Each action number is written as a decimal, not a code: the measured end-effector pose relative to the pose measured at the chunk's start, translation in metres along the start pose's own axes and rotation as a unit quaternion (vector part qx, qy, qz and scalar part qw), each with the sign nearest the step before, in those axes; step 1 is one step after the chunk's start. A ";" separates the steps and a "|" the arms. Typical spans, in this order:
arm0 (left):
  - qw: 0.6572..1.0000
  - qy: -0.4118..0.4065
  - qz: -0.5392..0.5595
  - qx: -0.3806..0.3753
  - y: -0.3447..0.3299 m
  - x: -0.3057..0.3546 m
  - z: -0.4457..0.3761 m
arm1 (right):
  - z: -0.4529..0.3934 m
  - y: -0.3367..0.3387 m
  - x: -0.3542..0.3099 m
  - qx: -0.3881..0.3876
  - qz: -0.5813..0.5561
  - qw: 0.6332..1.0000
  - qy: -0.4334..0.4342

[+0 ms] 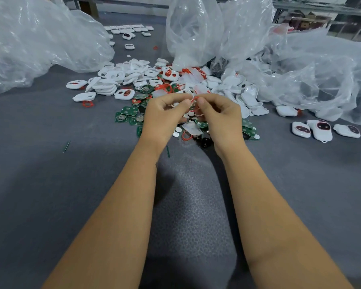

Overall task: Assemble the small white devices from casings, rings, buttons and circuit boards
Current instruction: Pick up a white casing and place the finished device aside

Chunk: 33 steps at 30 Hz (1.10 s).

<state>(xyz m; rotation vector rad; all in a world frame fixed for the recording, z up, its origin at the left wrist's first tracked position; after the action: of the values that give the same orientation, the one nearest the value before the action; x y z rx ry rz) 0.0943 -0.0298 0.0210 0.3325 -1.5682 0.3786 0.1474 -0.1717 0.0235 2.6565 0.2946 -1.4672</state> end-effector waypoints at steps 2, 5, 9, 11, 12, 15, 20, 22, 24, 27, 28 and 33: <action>1.000 -0.020 -0.021 -0.007 -0.005 0.003 0.002 | 0.000 0.002 -0.001 0.002 -0.002 1.000 0.004; 0.998 -0.038 -0.046 0.004 -0.006 0.006 0.003 | -0.001 0.003 0.000 0.009 -0.013 1.000 -0.003; 0.999 -0.034 -0.039 -0.008 -0.006 0.004 0.003 | 0.000 0.002 -0.001 0.007 -0.032 0.999 -0.003; 0.999 -0.039 -0.032 -0.013 -0.006 0.005 0.003 | -0.001 0.002 -0.003 -0.005 -0.031 0.999 0.006; 0.999 -0.042 -0.029 -0.015 -0.006 0.005 0.003 | -0.001 0.001 -0.004 -0.013 -0.028 0.999 0.007; 0.999 -0.039 -0.018 -0.006 -0.003 0.004 0.001 | -0.001 -0.005 -0.005 -0.055 -0.042 0.998 0.003; 1.000 -0.005 0.014 -0.012 0.000 -0.002 -0.002 | 0.001 -0.008 -0.007 -0.074 -0.015 0.997 0.010; 1.000 0.004 0.016 -0.017 -0.001 -0.003 -0.002 | 0.001 -0.006 -0.010 -0.075 0.025 0.996 0.027; 1.000 0.009 0.019 -0.023 -0.003 -0.004 -0.002 | 0.001 -0.006 -0.011 -0.074 0.058 0.995 0.038; 0.999 0.012 0.029 -0.026 -0.004 -0.003 0.000 | 0.002 -0.004 -0.011 -0.055 0.093 0.993 0.046; 0.999 0.017 0.032 -0.029 -0.005 -0.004 0.000 | 0.002 -0.004 -0.012 -0.047 0.109 0.992 0.052; 0.998 0.029 0.043 -0.033 -0.010 -0.009 -0.004 | 0.000 0.001 -0.014 -0.006 0.129 0.990 0.055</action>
<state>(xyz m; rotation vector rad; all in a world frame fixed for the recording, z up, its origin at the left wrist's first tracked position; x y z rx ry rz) 0.1023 -0.0376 0.0125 0.2011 -1.5370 0.3984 0.1405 -0.1747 0.0349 2.6502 -0.0319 -1.2398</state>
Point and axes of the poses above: each hand's wrist, its own z-axis away from the middle knuckle, its own y-axis out of the back of the hand, x = y × z, the point moved 9 cm from there along -z, towards the middle knuckle, and after that the axes turned 15 degrees about y, right-handed, at the moved point
